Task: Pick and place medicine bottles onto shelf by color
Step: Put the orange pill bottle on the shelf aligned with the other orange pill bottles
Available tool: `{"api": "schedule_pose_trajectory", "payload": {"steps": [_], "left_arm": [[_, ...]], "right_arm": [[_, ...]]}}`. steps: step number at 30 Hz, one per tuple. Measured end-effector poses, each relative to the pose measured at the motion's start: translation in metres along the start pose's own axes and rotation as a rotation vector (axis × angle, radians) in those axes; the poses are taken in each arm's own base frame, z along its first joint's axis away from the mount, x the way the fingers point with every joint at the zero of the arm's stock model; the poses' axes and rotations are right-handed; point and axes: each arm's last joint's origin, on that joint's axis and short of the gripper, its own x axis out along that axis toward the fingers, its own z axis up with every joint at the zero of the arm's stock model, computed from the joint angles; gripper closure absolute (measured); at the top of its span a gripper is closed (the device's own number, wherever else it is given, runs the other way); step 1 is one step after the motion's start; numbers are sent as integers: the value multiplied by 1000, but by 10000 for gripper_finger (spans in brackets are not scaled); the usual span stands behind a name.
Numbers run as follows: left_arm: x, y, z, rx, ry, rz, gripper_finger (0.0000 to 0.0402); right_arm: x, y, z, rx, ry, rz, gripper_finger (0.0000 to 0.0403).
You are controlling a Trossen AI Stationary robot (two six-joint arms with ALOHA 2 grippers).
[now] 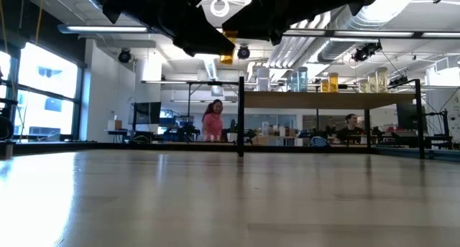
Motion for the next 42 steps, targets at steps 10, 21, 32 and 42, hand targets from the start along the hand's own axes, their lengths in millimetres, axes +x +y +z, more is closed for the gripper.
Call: {"api": "schedule_pose_trajectory", "payload": {"steps": [10,21,32,42], "left_arm": [[0,2,0,2,8,52,211],[0,2,-1,3,16,50,213],[0,2,-2,4,19,49,213],[0,2,-2,3,19,49,213]], "right_arm": [[-21,-13,15,6,-1,-119,296],[-70,-28,41,-45,-20,-289,296],[-110,-41,22,8,21,-445,296],[-145,-58,-18,181,-26,-581,296]]}}
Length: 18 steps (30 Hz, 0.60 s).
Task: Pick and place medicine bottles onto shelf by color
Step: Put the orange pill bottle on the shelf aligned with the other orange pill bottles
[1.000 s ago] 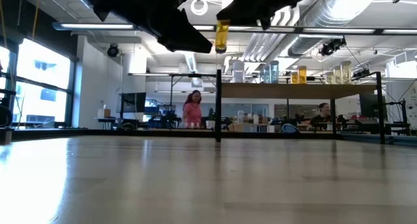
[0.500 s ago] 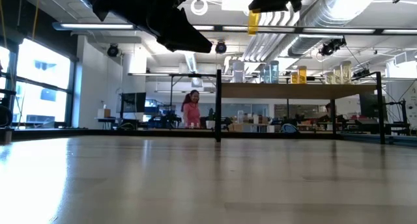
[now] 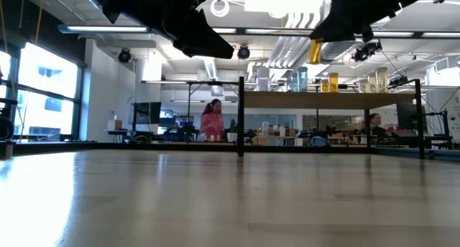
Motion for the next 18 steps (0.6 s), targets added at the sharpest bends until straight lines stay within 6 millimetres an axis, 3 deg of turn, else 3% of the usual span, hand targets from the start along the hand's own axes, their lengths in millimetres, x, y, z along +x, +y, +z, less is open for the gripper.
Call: {"api": "schedule_pose_trajectory", "payload": {"steps": [18], "left_arm": [[0,0,0,0,3,-1,213]], "right_arm": [[-5,-27,-25,75,133,-352,296]]}}
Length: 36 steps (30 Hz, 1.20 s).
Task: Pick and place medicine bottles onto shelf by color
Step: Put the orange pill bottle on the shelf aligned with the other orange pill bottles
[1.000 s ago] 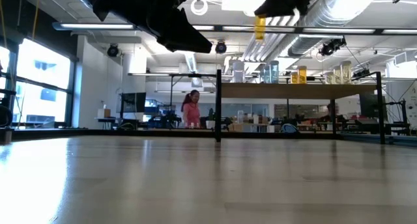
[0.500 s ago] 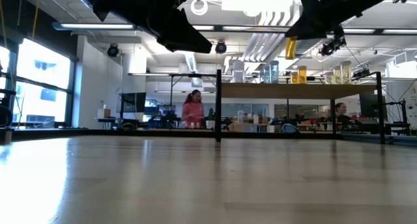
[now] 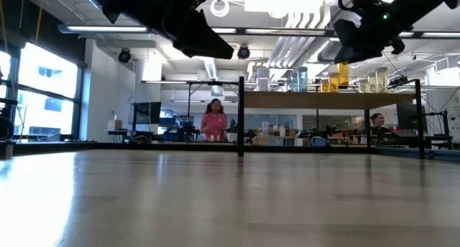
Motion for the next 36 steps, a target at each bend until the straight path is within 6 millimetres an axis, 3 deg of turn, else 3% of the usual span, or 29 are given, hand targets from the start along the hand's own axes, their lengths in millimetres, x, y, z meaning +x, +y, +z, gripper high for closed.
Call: {"api": "schedule_pose_trajectory", "payload": {"steps": [16,36], "left_arm": [[0,0,-1,0,12,-3,213],[0,0,-1,2,13,-2,213]], "right_arm": [[10,10,-10,35,29,-64,296],[17,4,-9,93,53,-92,286]]}}
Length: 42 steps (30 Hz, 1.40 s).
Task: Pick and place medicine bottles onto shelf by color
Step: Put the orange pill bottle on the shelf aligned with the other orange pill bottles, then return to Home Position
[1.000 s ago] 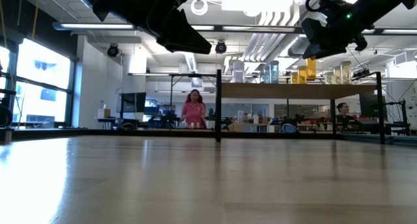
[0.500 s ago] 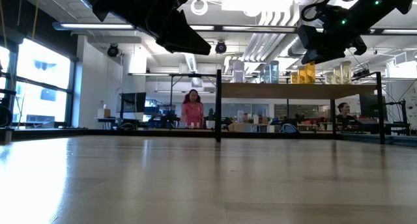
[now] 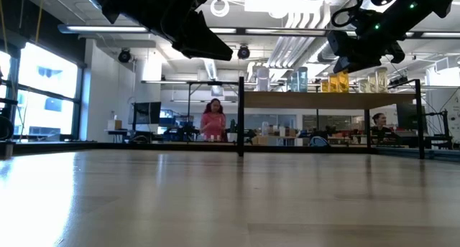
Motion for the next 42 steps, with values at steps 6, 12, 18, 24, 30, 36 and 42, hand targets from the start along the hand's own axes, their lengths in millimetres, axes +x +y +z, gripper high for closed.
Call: {"api": "schedule_pose_trajectory", "payload": {"steps": [6,12,18,24,30,36,42], "left_arm": [[0,0,0,0,0,0,213],[0,0,0,0,0,0,213],[0,0,0,-2,0,0,213],[0,0,0,0,0,0,213],[0,0,0,0,0,0,213],[0,0,0,-1,0,0,213],[0,0,0,-3,0,0,213]], "right_arm": [[0,0,0,21,-2,-3,285],[0,0,0,18,-2,1,285],[0,0,0,17,2,8,285],[0,0,0,17,0,5,281],[0,1,0,13,9,15,246],[0,0,0,15,4,12,227],[-4,-4,4,19,-15,21,226]]}}
